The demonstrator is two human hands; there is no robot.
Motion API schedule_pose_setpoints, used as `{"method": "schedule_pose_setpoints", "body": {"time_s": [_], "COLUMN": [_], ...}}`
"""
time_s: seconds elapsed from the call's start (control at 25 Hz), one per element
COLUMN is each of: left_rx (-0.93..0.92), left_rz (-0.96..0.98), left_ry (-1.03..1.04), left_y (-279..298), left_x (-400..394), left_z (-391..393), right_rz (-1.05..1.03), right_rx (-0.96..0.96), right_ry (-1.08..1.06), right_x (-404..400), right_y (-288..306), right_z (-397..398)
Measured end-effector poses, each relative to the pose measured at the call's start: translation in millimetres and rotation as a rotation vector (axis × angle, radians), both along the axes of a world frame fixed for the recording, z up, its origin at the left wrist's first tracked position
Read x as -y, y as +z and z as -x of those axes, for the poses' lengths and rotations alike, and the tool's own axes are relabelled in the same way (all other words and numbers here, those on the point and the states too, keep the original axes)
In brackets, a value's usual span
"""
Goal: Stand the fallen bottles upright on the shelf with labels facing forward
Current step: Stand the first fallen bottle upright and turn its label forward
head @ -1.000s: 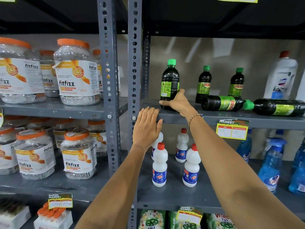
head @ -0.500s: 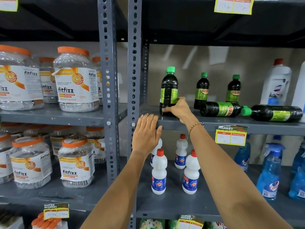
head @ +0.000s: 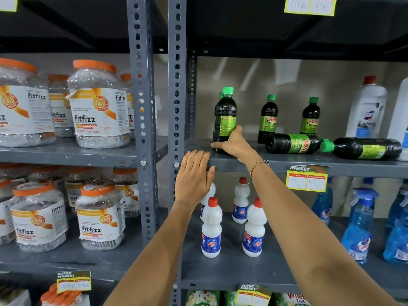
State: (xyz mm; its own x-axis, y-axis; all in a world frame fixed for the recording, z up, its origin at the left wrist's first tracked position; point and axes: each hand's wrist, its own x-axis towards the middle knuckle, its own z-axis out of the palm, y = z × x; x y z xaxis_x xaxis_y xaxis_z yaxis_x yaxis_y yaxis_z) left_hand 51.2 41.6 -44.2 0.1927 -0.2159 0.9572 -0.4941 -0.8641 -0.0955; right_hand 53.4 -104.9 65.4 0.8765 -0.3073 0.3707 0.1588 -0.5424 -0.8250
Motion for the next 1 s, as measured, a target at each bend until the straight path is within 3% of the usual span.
{"method": "schedule_pose_setpoints", "body": {"time_s": [0.36, 1.0], "left_rx": [-0.019, -0.018], "left_rz": [-0.008, -0.004], "left_ry": [0.007, -0.019], "left_y": [0.4, -0.5], "left_x": [0.1, -0.2], "left_z": [1.9, 2.2], "right_rz": [-0.156, -0.067], "right_rx": [-0.013, -0.056], "right_ry": [-0.002, 0.0], "right_x": [7.2, 3.0], "right_y": [1.5, -0.5], "right_z": [-2.0, -1.4]}}
